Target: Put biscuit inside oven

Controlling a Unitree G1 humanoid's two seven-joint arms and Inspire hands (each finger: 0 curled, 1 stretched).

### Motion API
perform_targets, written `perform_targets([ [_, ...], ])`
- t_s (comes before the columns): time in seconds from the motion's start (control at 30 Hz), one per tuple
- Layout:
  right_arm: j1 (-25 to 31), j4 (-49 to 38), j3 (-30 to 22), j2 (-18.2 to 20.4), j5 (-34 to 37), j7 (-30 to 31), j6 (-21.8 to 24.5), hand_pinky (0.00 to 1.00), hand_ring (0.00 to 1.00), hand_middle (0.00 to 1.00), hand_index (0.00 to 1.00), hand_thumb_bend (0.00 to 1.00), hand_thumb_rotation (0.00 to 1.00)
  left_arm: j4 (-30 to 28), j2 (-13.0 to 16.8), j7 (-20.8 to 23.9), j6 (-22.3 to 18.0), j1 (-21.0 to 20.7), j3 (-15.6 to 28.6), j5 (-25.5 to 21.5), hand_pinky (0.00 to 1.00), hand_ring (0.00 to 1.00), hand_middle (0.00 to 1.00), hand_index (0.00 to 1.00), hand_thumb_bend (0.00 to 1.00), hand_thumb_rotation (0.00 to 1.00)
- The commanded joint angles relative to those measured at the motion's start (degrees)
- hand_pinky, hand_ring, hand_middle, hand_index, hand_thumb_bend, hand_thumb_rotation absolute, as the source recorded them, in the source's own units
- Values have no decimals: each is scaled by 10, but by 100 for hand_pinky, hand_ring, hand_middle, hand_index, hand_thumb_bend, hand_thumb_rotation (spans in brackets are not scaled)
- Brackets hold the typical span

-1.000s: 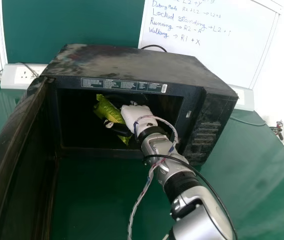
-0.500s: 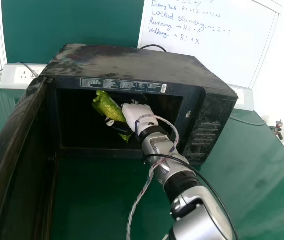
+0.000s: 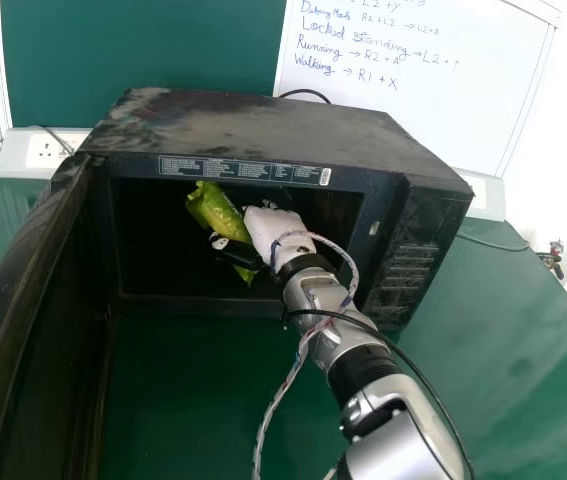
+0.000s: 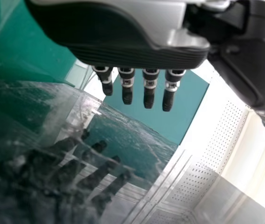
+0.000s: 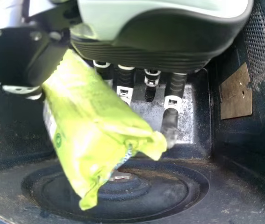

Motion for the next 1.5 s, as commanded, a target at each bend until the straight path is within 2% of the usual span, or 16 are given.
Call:
perform_targets([
  [0.0,5,-2,-6,2,7,-7,-7,22,28,47,73,57,0,-3,-6,-1,-8,9,0,-1,97,99,100,95,100,49],
  [0.13,2,-3,-9,2,8,-9,-12,20,24,47,75,58,0,-6,-7,1,-5,11,-1,-1,96,99,100,95,100,49],
  [0.2,-1,-3,-8,2,6,-10,-10,22,27,47,75,57,0,-7,-7,2,-4,10,-2,-2,96,99,100,95,100,48],
  [0.27,-4,-2,-9,3,6,-5,-6,30,37,48,75,57,0,-3,-7,-2,-7,8,-1,-2,96,98,100,95,100,48],
  [0.3,-5,-2,-9,4,7,-3,-4,33,41,50,75,71,10,-1,-6,-2,-8,7,0,0,96,98,100,95,100,49],
  [0.33,-5,-2,-9,4,6,-1,-3,35,44,52,75,79,18,-1,-6,-2,-9,7,0,1,95,98,100,95,100,49],
  [0.37,-6,-2,-9,5,6,2,-1,38,47,55,75,82,23,-1,-7,-1,-9,6,-1,2,95,98,100,95,100,49],
  [0.43,-6,-2,-10,5,7,7,-1,43,53,59,74,82,32,-2,-7,1,-6,7,-1,1,95,98,100,95,100,49],
  [0.53,-7,-2,-5,3,2,14,-3,47,57,59,75,80,42,-3,-8,2,-8,7,-2,2,93,97,100,95,100,49],
  [0.67,-10,-2,9,2,-11,24,4,56,65,65,77,77,62,-2,-8,-1,-10,6,-2,1,92,96,100,95,100,48],
  [0.7,-10,-3,10,1,-12,25,4,58,65,65,77,76,64,-2,-9,0,-10,6,-2,2,91,96,100,95,100,48],
  [0.93,-11,-4,13,-2,-15,25,-4,60,65,67,77,74,68,-4,-7,0,-9,7,-4,2,91,95,99,95,100,49],
  [1.2,-9,-6,8,-10,-10,15,-24,58,61,62,77,74,69,-6,-7,1,-7,7,-5,1,89,94,98,95,100,48],
  [1.33,-5,-13,5,-15,-7,6,-38,60,68,68,77,73,68,0,-5,-1,-11,3,-2,3,89,94,98,96,100,49],
  [1.47,5,-18,2,-22,-5,-6,-50,60,68,70,77,71,68,4,-1,-1,-10,-3,0,2,88,94,98,95,100,49],
])
